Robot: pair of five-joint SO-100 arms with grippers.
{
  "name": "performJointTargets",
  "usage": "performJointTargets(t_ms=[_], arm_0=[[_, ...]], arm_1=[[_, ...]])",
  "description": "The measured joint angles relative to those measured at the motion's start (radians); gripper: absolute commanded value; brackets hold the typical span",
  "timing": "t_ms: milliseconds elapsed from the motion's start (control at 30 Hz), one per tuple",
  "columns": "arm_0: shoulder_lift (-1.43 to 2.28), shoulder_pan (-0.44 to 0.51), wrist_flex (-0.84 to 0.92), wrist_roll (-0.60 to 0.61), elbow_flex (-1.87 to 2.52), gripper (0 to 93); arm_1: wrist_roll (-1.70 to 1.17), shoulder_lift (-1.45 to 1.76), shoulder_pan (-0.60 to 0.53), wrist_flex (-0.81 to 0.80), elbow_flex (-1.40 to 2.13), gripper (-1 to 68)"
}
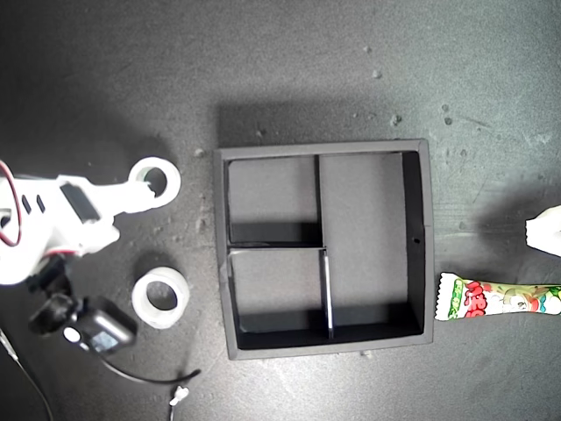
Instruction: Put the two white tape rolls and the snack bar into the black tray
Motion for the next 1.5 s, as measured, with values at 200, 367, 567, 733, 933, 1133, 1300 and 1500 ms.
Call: performJointTargets(t_ms=[200,367,567,733,933,1133,1300,1500], arm_0=[[-0.038,0.009,-0.032,0.018,0.000,18.9],[-0.089,0.000,-0.046,0.018,0.000,19.2],[-0.152,-0.011,-0.058,0.032,-0.002,19.8],[-0.238,-0.037,-0.058,0.043,-0.041,13.5],[-0.288,-0.094,-0.058,0.018,-0.083,0.0],[-0.288,-0.098,0.091,0.018,-0.232,0.0],[-0.362,-0.067,0.296,0.035,-0.535,0.0],[-0.635,0.066,0.511,0.032,-1.063,0.0]], arm_1=[[0.000,0.000,0.000,0.000,0.000,-0.3],[0.000,0.000,0.000,0.000,0.000,-0.3],[0.000,0.000,0.000,0.000,0.000,-0.3],[0.000,0.000,0.000,-0.005,0.000,-0.2],[0.117,0.000,0.064,-0.100,0.000,-0.2],[0.468,0.000,0.106,-0.140,0.000,-0.3],[0.107,0.000,0.091,-0.176,-0.005,-0.3],[-0.373,-0.008,0.003,-0.149,-0.160,-0.3]])
